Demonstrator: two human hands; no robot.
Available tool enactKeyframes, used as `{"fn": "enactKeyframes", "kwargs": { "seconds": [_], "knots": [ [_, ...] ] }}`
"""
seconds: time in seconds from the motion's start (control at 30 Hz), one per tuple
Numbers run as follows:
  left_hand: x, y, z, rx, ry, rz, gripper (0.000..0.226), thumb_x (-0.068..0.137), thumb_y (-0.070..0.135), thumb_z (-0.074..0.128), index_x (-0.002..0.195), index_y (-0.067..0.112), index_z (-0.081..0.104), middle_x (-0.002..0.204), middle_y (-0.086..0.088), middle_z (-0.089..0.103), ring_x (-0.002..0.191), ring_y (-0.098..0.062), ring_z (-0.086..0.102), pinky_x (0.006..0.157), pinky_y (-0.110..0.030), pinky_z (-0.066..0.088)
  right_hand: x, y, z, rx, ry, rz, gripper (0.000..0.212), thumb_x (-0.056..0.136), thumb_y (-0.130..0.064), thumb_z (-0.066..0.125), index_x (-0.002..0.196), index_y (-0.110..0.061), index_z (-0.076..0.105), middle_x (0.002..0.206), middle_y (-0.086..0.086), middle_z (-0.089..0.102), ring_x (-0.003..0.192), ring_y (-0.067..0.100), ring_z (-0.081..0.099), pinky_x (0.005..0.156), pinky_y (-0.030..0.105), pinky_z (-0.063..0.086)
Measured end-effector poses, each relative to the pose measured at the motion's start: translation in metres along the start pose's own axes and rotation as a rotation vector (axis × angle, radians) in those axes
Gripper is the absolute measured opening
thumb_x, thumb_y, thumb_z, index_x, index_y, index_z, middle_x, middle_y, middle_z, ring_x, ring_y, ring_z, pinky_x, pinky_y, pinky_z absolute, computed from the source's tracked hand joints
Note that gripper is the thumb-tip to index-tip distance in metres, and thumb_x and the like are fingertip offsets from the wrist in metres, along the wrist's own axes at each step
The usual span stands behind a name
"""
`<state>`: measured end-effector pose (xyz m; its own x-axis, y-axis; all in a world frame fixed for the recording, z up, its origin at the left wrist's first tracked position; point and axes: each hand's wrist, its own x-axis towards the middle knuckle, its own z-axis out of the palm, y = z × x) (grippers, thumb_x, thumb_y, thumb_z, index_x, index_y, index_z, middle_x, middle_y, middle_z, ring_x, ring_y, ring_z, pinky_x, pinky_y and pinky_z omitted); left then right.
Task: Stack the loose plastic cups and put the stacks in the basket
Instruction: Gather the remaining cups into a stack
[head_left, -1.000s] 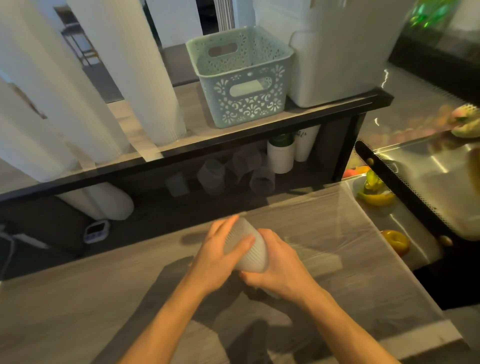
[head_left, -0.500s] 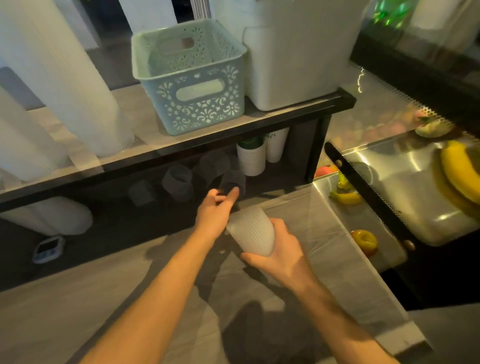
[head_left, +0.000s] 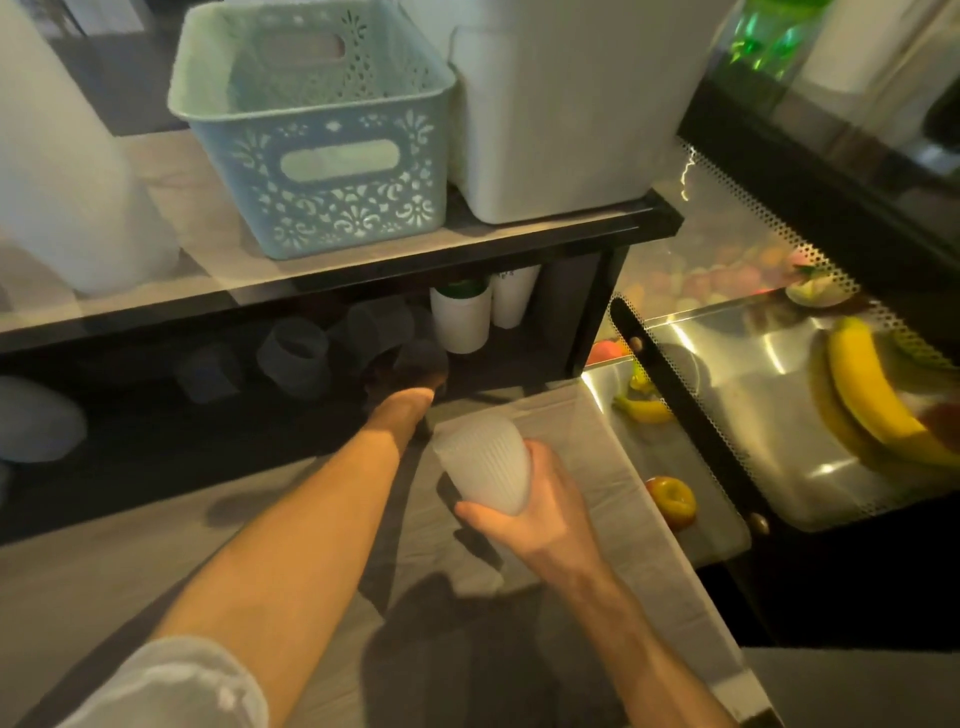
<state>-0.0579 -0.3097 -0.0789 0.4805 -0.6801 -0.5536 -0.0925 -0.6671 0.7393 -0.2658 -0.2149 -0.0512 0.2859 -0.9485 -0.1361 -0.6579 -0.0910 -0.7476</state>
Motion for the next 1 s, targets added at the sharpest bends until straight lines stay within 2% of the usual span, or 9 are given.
{"fn": "enactKeyframes", "kwargs": {
  "seconds": [0.13, 0.3, 0.43, 0.53, 0.67, 0.77, 0.87, 0.93, 1.0],
  "knots": [
    [0.008, -0.016, -0.010, -0.019, -0.016, -0.035, 0.064, 0.087, 0.046, 0.067, 0.137, 0.009, 0.053, 0.144, -0.009, 0.051, 0.132, -0.028, 0.048, 0.112, -0.039, 0.038, 0.003, 0.004, 0.001, 0.008, -0.017, 0.034, 0.090, 0.062, -0.062, 0.083, 0.133, -0.033, 0.036, 0.114, -0.015, 0.043, 0.105, 0.008, 0.049, 0.081, 0.026, 0.046],
    [-0.035, -0.034, -0.039, 0.047, 0.009, 0.000, 0.100, 0.055, 0.073, 0.076, 0.128, 0.009, 0.055, 0.115, -0.008, 0.065, 0.101, -0.026, 0.066, 0.095, -0.042, 0.053, 0.005, 0.003, 0.004, 0.003, -0.031, 0.028, 0.091, 0.058, -0.064, 0.082, 0.132, -0.033, 0.038, 0.116, -0.013, 0.048, 0.105, 0.010, 0.053, 0.085, 0.034, 0.051],
    [-0.052, -0.054, -0.072, 0.089, 0.039, 0.071, 0.091, 0.036, 0.086, 0.071, 0.099, 0.023, 0.053, 0.098, -0.004, 0.069, 0.088, -0.022, 0.070, 0.084, -0.045, 0.058, 0.001, 0.004, 0.009, -0.007, -0.083, 0.003, 0.090, 0.059, -0.065, 0.081, 0.131, -0.032, 0.039, 0.118, -0.011, 0.051, 0.105, 0.010, 0.054, 0.085, 0.036, 0.053],
    [-0.077, -0.062, -0.091, 0.058, 0.047, 0.169, 0.070, 0.052, 0.077, 0.074, 0.098, 0.029, 0.054, 0.093, -0.003, 0.070, 0.085, -0.019, 0.071, 0.081, -0.046, 0.060, -0.003, 0.004, 0.014, -0.037, -0.108, -0.033, 0.088, 0.060, -0.067, 0.080, 0.130, -0.032, 0.040, 0.117, -0.011, 0.050, 0.104, 0.010, 0.054, 0.084, 0.036, 0.052],
    [-0.105, -0.064, -0.104, -0.051, -0.019, 0.314, 0.028, 0.084, 0.041, 0.072, 0.105, 0.043, 0.055, 0.112, -0.001, 0.062, 0.097, -0.020, 0.068, 0.083, -0.040, 0.060, -0.010, 0.003, 0.020, -0.067, -0.135, -0.084, 0.082, 0.061, -0.062, 0.083, 0.126, -0.030, 0.044, 0.117, -0.009, 0.050, 0.105, 0.013, 0.056, 0.086, 0.040, 0.052],
    [-0.128, -0.061, -0.111, -0.055, -0.078, 0.425, 0.030, 0.092, 0.034, 0.063, 0.120, 0.039, 0.052, 0.120, 0.002, 0.058, 0.102, -0.014, 0.065, 0.076, -0.025, 0.059, -0.016, -0.001, 0.023, -0.084, -0.210, -0.089, 0.079, 0.060, -0.066, 0.080, 0.120, -0.039, 0.036, 0.115, -0.012, 0.048, 0.103, 0.012, 0.055, 0.085, 0.039, 0.053],
    [-0.146, -0.065, -0.113, -0.040, -0.091, 0.490, 0.042, 0.092, 0.027, 0.062, 0.132, 0.032, 0.049, 0.121, -0.002, 0.055, 0.091, -0.011, 0.061, 0.065, -0.016, 0.052, -0.023, -0.006, 0.023, -0.083, -0.251, -0.127, 0.087, 0.056, -0.072, 0.075, 0.125, -0.037, 0.034, 0.119, -0.012, 0.048, 0.106, 0.010, 0.054, 0.087, 0.041, 0.054],
    [-0.155, -0.072, -0.114, 0.062, -0.116, 0.518, 0.055, 0.088, 0.036, 0.062, 0.140, 0.027, 0.047, 0.120, 0.000, 0.053, 0.090, -0.011, 0.059, 0.071, -0.017, 0.050, -0.027, -0.008, 0.022, -0.077, -0.259, -0.164, 0.090, 0.054, -0.073, 0.073, 0.128, -0.036, 0.037, 0.121, -0.013, 0.049, 0.109, 0.010, 0.053, 0.090, 0.042, 0.052],
    [-0.159, -0.080, -0.115, 0.150, -0.167, 0.530, 0.069, 0.081, 0.052, 0.064, 0.144, 0.029, 0.046, 0.119, 0.005, 0.053, 0.099, -0.010, 0.058, 0.085, -0.021, 0.049, -0.032, -0.010, 0.021, -0.085, -0.284, -0.202, 0.089, 0.057, -0.071, 0.074, 0.131, -0.037, 0.037, 0.122, -0.015, 0.046, 0.111, 0.009, 0.052, 0.092, 0.041, 0.051]
  ]
}}
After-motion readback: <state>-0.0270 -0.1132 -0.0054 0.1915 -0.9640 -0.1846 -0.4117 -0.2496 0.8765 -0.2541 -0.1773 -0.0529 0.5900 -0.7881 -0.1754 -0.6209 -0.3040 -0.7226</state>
